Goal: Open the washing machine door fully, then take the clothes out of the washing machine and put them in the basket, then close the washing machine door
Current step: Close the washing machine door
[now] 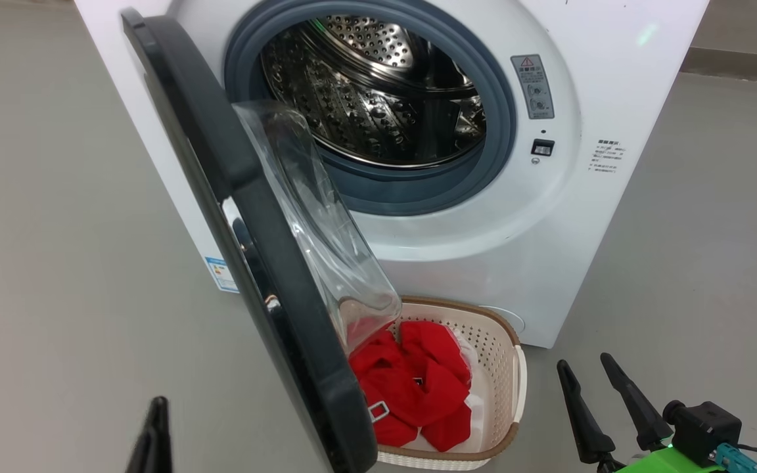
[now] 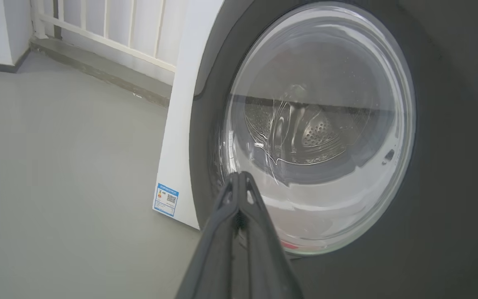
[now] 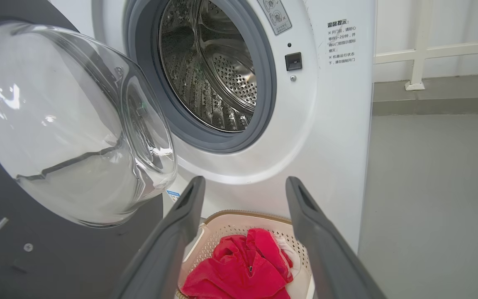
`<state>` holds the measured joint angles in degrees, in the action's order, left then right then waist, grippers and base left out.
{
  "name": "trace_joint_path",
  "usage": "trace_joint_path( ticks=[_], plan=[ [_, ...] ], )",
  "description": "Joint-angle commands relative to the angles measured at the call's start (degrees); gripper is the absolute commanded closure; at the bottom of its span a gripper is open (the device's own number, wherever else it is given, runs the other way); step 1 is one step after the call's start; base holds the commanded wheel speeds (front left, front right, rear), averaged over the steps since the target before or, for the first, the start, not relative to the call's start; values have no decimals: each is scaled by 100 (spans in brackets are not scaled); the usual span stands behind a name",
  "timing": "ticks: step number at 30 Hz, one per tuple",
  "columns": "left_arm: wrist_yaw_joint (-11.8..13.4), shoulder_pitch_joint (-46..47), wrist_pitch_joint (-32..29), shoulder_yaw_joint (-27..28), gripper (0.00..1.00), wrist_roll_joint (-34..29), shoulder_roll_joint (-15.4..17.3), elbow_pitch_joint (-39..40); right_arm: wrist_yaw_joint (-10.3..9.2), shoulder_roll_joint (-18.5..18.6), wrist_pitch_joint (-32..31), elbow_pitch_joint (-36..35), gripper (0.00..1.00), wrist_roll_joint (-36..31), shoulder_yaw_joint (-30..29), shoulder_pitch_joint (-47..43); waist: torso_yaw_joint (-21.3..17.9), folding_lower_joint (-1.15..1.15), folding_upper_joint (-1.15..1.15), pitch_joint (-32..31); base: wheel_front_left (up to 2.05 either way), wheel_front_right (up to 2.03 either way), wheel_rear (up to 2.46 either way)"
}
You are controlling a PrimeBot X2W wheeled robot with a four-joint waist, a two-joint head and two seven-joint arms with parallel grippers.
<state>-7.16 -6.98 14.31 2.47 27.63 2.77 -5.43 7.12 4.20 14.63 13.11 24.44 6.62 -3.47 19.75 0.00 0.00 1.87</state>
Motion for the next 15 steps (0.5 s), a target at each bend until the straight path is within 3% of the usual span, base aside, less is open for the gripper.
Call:
trace_joint_path(
  ticks=[1, 5, 15],
  plan=[
    [-29, 256, 69, 94, 100, 144, 11, 156, 36, 59, 37, -119, 0, -54, 166, 196, -8, 0, 0, 0, 0, 0, 0],
    [-31, 294, 69, -522, 100, 1185, 68, 164, 36, 49, 37, -117, 0, -52, 180, 195, -41, 0, 0, 11, 0, 0, 0],
    [-32, 513, 69, -1792, 100, 3661, 946, 600, 36, 34, 37, -131, 0, -54, 171, 240, -144, 0, 0, 112, 0, 0, 0]
  ],
)
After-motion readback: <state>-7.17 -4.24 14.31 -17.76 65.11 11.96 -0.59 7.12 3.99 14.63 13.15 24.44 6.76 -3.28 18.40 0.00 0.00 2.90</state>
